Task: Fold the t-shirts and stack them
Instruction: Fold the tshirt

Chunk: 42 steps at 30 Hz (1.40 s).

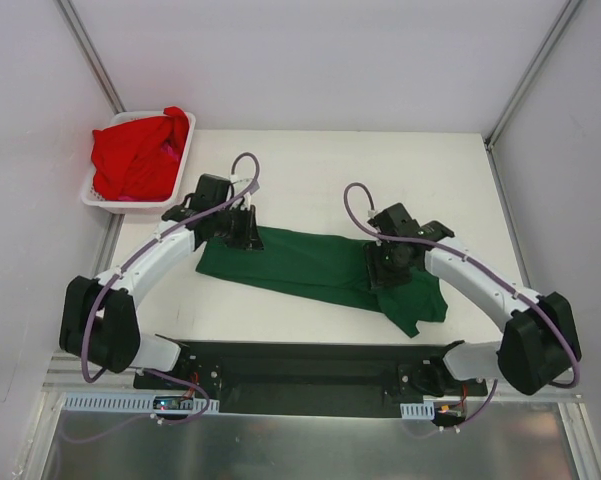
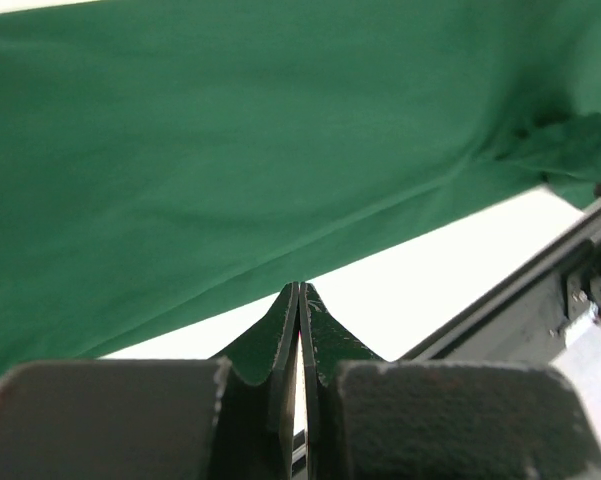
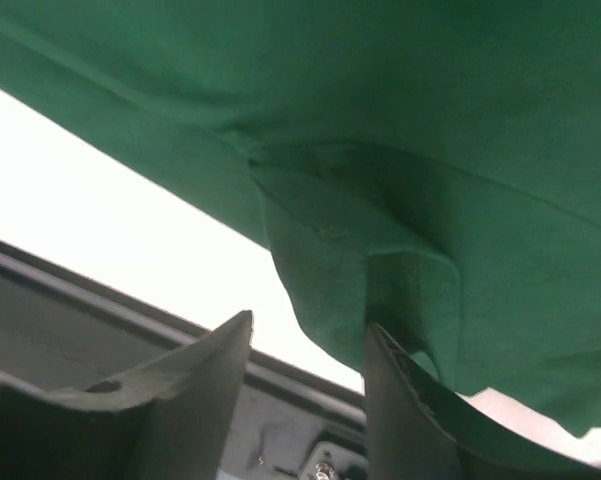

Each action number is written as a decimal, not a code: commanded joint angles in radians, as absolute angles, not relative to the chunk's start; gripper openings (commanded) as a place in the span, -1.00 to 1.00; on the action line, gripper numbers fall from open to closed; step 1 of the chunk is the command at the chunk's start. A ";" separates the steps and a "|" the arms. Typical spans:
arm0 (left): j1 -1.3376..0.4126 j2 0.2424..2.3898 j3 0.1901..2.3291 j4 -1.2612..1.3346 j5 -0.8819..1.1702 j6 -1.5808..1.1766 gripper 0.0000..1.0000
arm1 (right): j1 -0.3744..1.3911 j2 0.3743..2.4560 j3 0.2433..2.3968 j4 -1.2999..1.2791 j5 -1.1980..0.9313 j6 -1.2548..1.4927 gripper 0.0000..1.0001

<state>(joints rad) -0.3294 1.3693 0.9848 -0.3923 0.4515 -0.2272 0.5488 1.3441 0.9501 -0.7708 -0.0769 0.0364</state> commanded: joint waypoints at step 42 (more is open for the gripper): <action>-0.815 2.249 1.626 -0.096 0.500 -0.233 -1.00 | 0.549 0.764 0.962 -0.913 0.411 0.334 -0.98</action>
